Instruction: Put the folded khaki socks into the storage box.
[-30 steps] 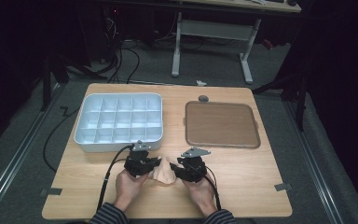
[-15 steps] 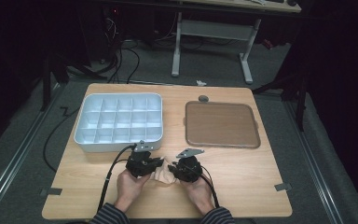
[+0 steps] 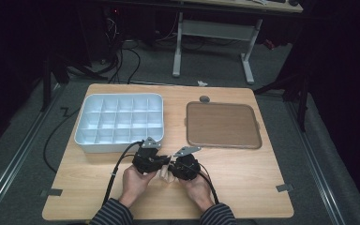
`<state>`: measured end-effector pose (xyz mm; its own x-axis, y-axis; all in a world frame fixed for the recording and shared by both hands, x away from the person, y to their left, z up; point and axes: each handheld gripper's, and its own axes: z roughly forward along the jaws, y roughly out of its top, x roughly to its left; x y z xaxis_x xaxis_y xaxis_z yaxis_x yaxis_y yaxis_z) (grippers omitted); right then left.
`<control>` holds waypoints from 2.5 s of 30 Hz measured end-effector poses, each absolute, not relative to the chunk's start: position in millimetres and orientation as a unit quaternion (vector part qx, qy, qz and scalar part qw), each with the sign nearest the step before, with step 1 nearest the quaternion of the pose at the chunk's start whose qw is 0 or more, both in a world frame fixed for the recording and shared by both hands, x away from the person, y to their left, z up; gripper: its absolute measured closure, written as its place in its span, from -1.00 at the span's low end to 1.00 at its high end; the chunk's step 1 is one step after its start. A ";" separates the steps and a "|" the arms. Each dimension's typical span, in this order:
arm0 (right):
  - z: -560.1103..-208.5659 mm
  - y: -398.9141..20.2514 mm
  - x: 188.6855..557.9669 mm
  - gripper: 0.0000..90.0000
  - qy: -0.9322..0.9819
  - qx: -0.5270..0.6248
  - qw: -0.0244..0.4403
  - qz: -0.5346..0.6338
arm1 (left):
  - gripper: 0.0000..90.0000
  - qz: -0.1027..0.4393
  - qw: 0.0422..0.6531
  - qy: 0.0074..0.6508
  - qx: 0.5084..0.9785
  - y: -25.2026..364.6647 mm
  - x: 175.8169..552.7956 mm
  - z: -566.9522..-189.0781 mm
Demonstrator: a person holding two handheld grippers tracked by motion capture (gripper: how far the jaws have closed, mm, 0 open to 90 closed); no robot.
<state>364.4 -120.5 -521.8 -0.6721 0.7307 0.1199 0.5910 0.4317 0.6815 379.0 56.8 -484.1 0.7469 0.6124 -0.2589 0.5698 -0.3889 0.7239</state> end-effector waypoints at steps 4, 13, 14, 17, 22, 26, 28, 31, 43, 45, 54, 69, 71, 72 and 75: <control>-523.3 -121.2 367.0 0.71 0.839 0.391 0.088 0.368 | 0.89 0.023 0.430 0.355 0.830 57.6 382.6 -487.2; -520.9 -124.3 365.2 0.59 0.832 0.400 0.088 0.373 | 0.89 0.031 0.409 0.364 0.836 56.3 386.9 -493.5; -519.2 -124.8 363.5 0.59 0.832 0.402 0.089 0.371 | 0.89 0.030 0.408 0.365 0.836 56.6 387.0 -493.7; -514.2 -128.1 357.7 0.55 0.831 0.402 0.094 0.374 | 0.89 0.034 0.404 0.362 0.839 56.5 386.5 -493.9; -505.0 -139.5 346.3 0.50 0.814 0.415 0.094 0.396 | 0.89 0.035 0.399 0.358 0.843 53.7 384.9 -496.6; -506.7 -142.9 344.1 0.50 0.811 0.428 0.090 0.389 | 0.89 0.035 0.400 0.358 0.843 52.7 385.0 -497.0; -512.2 -143.0 346.1 0.52 0.813 0.432 0.085 0.381 | 0.89 0.036 0.401 0.357 0.843 52.3 384.7 -497.1; -519.8 -139.5 348.5 0.69 0.818 0.433 0.079 0.371 | 0.89 0.038 0.400 0.356 0.843 52.0 384.0 -496.9; -522.9 -126.7 363.0 0.83 0.830 0.417 0.079 0.363 | 0.89 0.043 0.406 0.357 0.840 56.9 384.6 -493.2; -523.6 -125.1 365.5 0.83 0.830 0.416 0.075 0.364 | 0.89 0.037 0.406 0.360 0.839 56.8 387.7 -496.0; -526.3 -128.3 367.3 0.63 0.826 0.417 0.065 0.374 | 0.88 0.049 0.393 0.359 0.845 54.1 391.4 -503.7; -507.5 -124.7 323.8 0.45 0.821 0.381 0.083 0.417 | 0.88 0.046 0.390 0.360 0.846 53.5 392.1 -507.2; -507.2 -119.4 324.3 0.43 0.822 0.379 0.087 0.415 | 0.88 0.047 0.389 0.360 0.847 53.5 391.9 -507.1; -507.1 -117.9 324.6 0.43 0.822 0.380 0.088 0.415 | 0.88 0.046 0.389 0.360 0.847 53.5 391.8 -507.0; -506.5 -113.5 326.7 0.54 0.823 0.385 0.094 0.407 | 0.88 0.046 0.390 0.361 0.846 53.4 391.8 -507.1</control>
